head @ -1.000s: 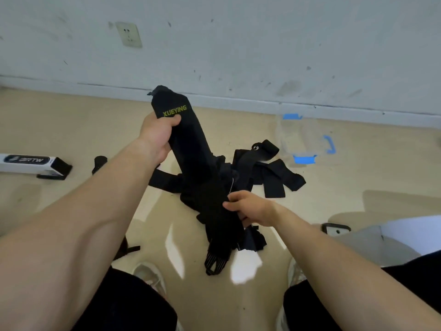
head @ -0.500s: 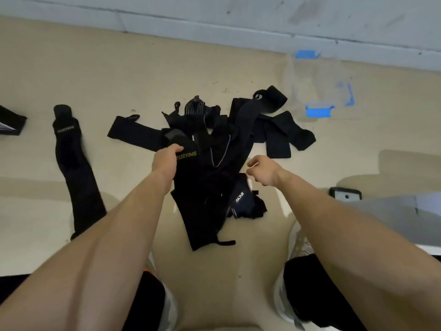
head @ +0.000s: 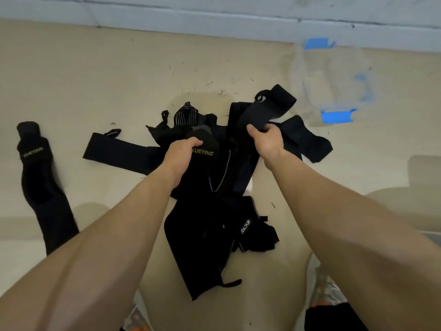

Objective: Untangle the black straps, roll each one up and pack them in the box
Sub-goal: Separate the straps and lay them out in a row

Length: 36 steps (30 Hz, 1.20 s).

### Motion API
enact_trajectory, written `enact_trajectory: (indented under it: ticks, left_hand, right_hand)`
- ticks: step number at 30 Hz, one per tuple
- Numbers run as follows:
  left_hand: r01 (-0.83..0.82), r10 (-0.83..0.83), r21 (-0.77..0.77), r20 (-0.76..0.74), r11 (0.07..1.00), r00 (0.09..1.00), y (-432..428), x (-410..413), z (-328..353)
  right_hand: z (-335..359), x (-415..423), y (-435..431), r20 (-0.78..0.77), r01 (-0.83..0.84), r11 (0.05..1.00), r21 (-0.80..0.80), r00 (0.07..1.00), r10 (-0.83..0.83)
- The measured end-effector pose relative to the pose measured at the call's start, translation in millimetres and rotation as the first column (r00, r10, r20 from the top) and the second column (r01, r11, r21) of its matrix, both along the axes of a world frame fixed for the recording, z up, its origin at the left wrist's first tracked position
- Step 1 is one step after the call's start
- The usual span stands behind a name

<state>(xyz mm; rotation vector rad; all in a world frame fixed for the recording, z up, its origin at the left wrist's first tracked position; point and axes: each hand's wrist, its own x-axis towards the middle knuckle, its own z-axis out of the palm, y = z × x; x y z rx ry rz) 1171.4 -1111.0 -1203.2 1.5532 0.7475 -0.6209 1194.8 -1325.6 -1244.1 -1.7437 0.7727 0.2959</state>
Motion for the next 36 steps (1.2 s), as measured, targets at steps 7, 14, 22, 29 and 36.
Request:
enact_trajectory:
  ticks: [7, 14, 22, 29, 36]
  left_hand:
    - [-0.042, 0.042, -0.005, 0.067, 0.999, 0.997, 4.6, 4.7, 3.1]
    - [-0.084, 0.097, -0.124, 0.109, 0.989, 0.989, -7.5, -19.7, 32.9]
    - [0.271, -0.248, -0.031, 0.318, 0.962, 0.915, -10.6, -44.8, 102.8]
    - [0.039, -0.014, -0.067, 0.344, 0.997, 0.939, -11.5, -51.1, 168.0]
    - [-0.071, 0.073, -0.017, 0.324, 0.997, 0.943, -6.1, -39.6, 224.9]
  right_hand:
    - [36.9, -17.5, 10.2, 0.1, 0.06, 0.899, 0.433, 0.988, -0.114]
    - [85.2, -66.0, 26.4, 0.264, -0.151, 0.783, 0.603, 0.964, -0.017]
    - [162.2, -57.4, 24.2, 0.22, -0.018, 0.755, 0.655, 0.961, -0.168]
    - [188.3, -85.8, 6.1, 0.183, -0.272, 0.816, 0.51, 0.961, 0.206]
    - [230.5, -99.6, 14.3, 0.234, -0.517, 0.84, 0.162, 0.848, 0.477]
